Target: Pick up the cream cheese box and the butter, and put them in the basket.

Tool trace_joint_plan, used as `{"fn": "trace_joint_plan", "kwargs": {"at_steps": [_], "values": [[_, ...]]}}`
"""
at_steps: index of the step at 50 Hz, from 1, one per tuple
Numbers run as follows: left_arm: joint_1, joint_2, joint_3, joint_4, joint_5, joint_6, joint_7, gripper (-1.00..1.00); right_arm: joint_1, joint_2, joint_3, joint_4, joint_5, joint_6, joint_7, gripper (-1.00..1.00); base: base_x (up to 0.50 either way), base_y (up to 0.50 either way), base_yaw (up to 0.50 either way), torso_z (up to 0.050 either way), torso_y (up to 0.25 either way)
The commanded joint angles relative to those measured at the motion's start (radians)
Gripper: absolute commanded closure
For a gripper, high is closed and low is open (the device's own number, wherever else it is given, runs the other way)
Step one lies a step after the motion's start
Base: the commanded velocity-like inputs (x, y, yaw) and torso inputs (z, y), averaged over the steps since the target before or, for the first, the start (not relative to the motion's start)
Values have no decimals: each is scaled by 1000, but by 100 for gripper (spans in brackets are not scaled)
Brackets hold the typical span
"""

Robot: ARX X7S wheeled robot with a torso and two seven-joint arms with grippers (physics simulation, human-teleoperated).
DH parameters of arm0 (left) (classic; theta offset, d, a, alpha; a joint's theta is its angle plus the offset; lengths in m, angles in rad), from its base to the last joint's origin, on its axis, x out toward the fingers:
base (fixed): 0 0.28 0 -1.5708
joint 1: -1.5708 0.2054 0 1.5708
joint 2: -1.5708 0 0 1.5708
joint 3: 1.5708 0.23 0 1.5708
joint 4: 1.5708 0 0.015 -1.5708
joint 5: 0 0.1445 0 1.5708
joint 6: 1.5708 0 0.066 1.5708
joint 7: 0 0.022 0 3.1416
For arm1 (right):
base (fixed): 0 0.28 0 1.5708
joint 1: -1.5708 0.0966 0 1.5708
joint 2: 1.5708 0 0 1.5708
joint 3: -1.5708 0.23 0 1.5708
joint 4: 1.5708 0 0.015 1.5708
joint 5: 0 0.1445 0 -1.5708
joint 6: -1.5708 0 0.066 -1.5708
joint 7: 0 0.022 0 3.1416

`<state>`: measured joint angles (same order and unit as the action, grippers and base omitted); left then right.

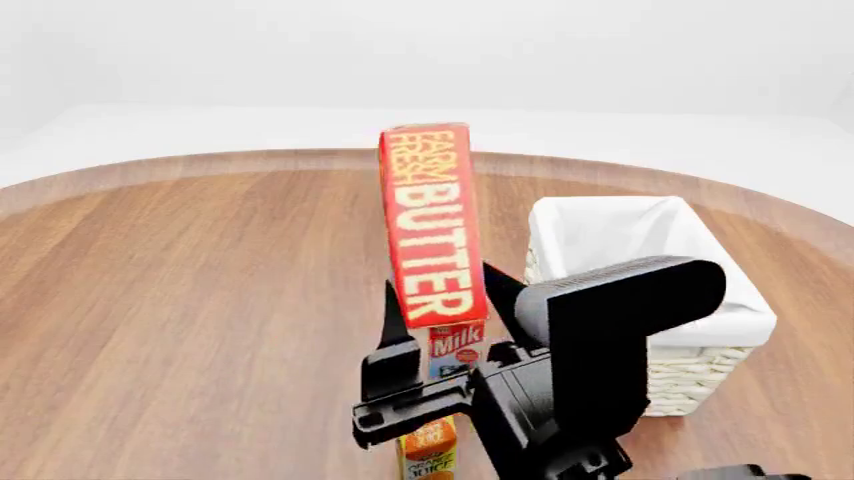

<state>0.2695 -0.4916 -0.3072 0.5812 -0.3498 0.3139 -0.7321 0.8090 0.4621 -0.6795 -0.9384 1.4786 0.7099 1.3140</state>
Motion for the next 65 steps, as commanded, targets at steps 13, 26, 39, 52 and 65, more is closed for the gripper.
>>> {"fn": "trace_joint_plan", "kwargs": {"at_steps": [13, 26, 39, 52, 65], "values": [[-7, 19, -7, 11, 20, -25, 26, -100, 101, 378, 346, 10, 85, -60, -49, 100, 0, 0, 0, 1, 2], [-11, 20, -1, 11, 22, -29, 28, -100, 68, 470, 382, 68, 62, -49, -110, 100, 0, 0, 0, 0, 1], [-13, 19, 3, 18, 25, -37, 26, -100, 130, 547, 337, 258, 272, 50, -272, 100, 0, 0, 0, 1, 2], [-14, 17, 4, 31, 25, -50, 22, -100, 209, 684, 345, 408, 311, 171, -429, 100, 0, 0, 0, 1, 1], [-18, 16, 12, 37, 30, -58, 21, -100, 355, 700, 318, 538, 272, 292, -486, 100, 0, 0, 0, 0, 2]]}}
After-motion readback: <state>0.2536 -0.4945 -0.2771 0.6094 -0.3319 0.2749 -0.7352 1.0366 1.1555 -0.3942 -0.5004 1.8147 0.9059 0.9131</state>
